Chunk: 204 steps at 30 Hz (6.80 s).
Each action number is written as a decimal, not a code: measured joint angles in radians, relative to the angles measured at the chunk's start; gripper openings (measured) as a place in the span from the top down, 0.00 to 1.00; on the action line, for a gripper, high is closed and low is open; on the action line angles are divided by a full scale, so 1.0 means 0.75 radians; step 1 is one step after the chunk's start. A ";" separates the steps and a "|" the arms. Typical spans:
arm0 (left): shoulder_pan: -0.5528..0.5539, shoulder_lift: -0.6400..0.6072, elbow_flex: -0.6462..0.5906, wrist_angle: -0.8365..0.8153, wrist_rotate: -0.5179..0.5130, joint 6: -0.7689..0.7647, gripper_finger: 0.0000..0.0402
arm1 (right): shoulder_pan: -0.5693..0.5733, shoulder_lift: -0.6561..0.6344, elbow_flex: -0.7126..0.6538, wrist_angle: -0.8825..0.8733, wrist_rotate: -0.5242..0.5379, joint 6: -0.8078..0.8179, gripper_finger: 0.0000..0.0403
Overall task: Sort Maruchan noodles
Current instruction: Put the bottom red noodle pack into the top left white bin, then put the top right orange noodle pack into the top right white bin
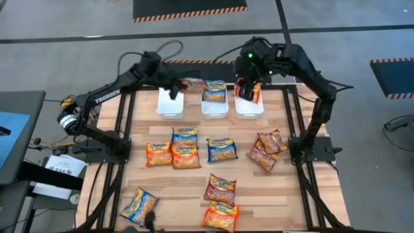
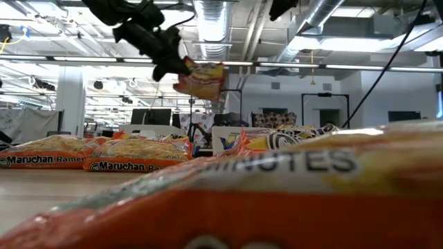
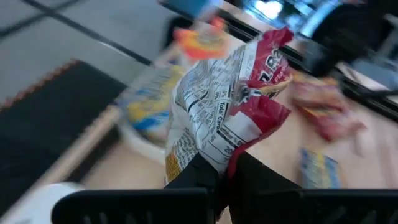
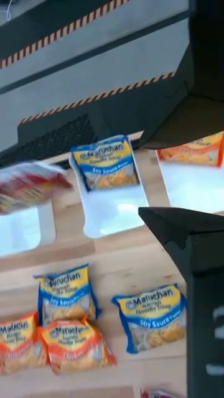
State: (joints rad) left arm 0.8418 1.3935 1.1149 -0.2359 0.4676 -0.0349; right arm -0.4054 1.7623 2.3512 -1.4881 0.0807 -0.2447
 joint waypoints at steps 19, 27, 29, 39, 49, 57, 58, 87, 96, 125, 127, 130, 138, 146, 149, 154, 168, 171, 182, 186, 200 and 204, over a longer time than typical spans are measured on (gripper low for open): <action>0.506 0.035 0.001 -0.371 0.094 0.061 1.00 | -0.162 -0.005 -0.001 -0.023 -0.001 0.004 0.54; 0.506 0.192 0.001 -0.364 0.119 0.096 1.00 | -0.170 0.004 -0.002 0.064 -0.001 0.003 0.54; 0.506 0.239 0.001 -0.347 0.147 0.080 1.00 | -0.171 0.004 -0.002 0.071 0.000 0.003 0.54; 0.500 0.348 0.001 -0.241 0.206 0.017 1.00 | -0.173 0.004 -0.002 0.080 0.001 0.011 0.54; 0.485 0.348 0.001 -0.222 0.171 0.032 0.94 | -0.177 0.004 -0.002 0.080 0.001 0.012 0.54; 0.485 0.348 0.001 -0.210 0.164 0.023 0.71 | -0.177 0.004 -0.002 0.080 0.002 0.014 0.54; 0.485 0.348 0.001 -0.209 0.164 0.001 0.69 | -0.177 0.004 -0.002 0.080 0.002 0.014 0.54; 0.528 0.346 0.166 -0.753 -0.106 0.056 0.64 | -0.179 0.004 -0.001 0.091 0.003 0.007 0.54; 0.502 0.348 0.166 -0.781 -0.274 0.034 0.65 | -0.179 0.004 -0.001 0.105 0.002 -0.024 0.54; 0.316 0.489 0.164 -0.576 -0.371 -0.212 0.70 | -0.179 0.004 -0.001 0.105 0.000 -0.024 0.54; 0.316 0.490 0.164 -0.556 -0.430 -0.214 0.72 | -0.179 0.004 -0.001 0.105 -0.001 -0.024 0.54; 0.318 0.502 0.165 -0.559 -0.509 -0.212 0.75 | -0.179 0.004 -0.001 0.105 -0.001 -0.024 0.54; 0.346 0.495 0.165 -0.561 -0.509 -0.188 0.83 | -0.178 0.004 -0.001 0.105 -0.002 -0.023 0.54; 0.379 0.489 0.386 -0.846 -0.422 -0.057 0.83 | -0.175 0.004 -0.001 0.100 -0.002 -0.023 0.54; 0.381 0.489 0.528 -0.937 -0.484 -0.002 0.83 | -0.175 0.004 -0.001 0.098 -0.002 -0.021 0.54; 0.365 0.488 0.772 -1.159 -0.479 0.042 0.83 | -0.159 0.004 -0.001 0.019 -0.003 0.022 0.54; 0.084 0.291 0.786 -1.583 -0.349 0.024 0.83 | -0.097 0.001 -0.073 -0.109 -0.325 0.100 0.54; 0.005 0.158 0.642 -1.521 -0.349 -0.065 0.83 | -0.099 -0.018 -0.178 -0.109 -0.374 0.103 0.54; -0.226 -0.362 0.039 -1.033 -0.262 -0.432 0.83 | -0.030 -0.131 -0.706 -0.053 -0.630 0.240 0.54; -0.288 -0.493 -0.096 -0.915 -0.240 -0.524 0.83 | 0.060 -0.143 -0.825 0.072 -0.632 0.360 0.54; -0.541 -0.673 -0.445 -0.762 -0.126 -0.607 0.83 | 0.470 -0.145 -0.900 0.426 -0.598 0.880 0.54; -0.591 -0.641 -0.527 -0.520 -0.064 -0.602 0.82 | 0.591 -0.145 -0.899 0.468 -0.540 0.987 0.54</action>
State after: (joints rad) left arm 0.3983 0.9125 0.7195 -0.6259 0.4198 -0.4865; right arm 0.0379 1.6539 1.6768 -1.1370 -0.3240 0.4959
